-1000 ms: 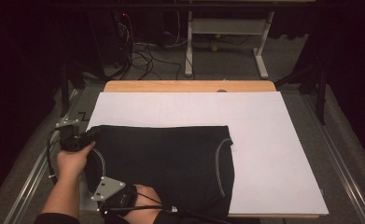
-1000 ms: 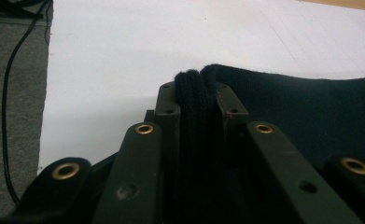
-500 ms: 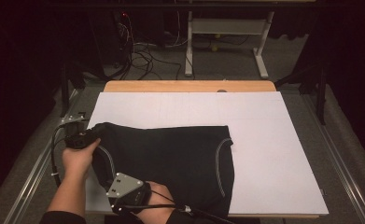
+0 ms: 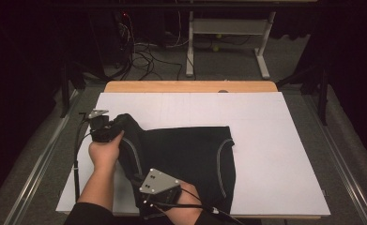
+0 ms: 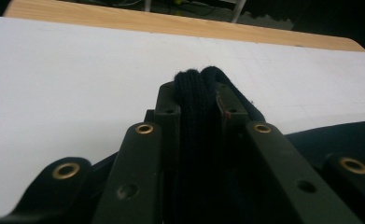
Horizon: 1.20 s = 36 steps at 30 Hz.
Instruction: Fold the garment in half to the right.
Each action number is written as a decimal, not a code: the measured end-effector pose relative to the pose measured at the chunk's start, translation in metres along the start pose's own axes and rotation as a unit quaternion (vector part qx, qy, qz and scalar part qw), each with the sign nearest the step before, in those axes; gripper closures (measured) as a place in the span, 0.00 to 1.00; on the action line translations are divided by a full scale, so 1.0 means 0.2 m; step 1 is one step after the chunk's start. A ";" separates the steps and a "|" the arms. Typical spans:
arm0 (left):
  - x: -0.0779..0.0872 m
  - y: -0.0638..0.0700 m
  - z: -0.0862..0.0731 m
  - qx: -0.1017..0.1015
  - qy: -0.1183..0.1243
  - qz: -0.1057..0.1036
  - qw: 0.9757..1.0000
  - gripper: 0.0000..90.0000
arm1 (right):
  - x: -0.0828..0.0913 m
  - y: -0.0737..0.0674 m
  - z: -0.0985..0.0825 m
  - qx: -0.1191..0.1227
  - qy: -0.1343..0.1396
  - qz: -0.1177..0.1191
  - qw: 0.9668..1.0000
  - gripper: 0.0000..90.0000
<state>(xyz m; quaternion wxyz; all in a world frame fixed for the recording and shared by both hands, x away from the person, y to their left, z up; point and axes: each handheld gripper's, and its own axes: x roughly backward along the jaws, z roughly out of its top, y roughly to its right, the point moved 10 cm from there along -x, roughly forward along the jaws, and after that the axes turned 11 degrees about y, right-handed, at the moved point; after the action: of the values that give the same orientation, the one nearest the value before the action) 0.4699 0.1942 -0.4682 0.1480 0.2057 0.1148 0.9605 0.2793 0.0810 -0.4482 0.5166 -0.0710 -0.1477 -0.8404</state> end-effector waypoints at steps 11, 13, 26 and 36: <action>-0.17 0.28 -0.02 -0.021 -0.020 -0.026 0.999 0.79 | 0.23 0.16 -0.12 -0.017 0.000 -0.041 0.999 0.89; -0.19 0.33 -0.03 -0.042 -0.025 -0.023 0.999 0.79 | 0.26 0.18 -0.14 -0.020 -0.001 -0.048 0.999 0.89; -0.33 0.64 -0.07 -0.075 -0.034 -0.031 0.996 0.79 | 0.50 0.30 -0.28 -0.040 0.006 -0.084 0.996 0.89; -0.41 0.85 -0.11 -0.109 -0.047 -0.044 0.992 0.79 | 0.65 0.35 -0.35 -0.050 0.003 -0.107 0.993 0.89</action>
<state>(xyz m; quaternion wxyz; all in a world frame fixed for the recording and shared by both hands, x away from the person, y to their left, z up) 0.4918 0.0042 -0.4699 0.2165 0.2283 0.0109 0.9491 0.2842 -0.0822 -0.4671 0.4197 -0.0774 -0.1109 -0.8975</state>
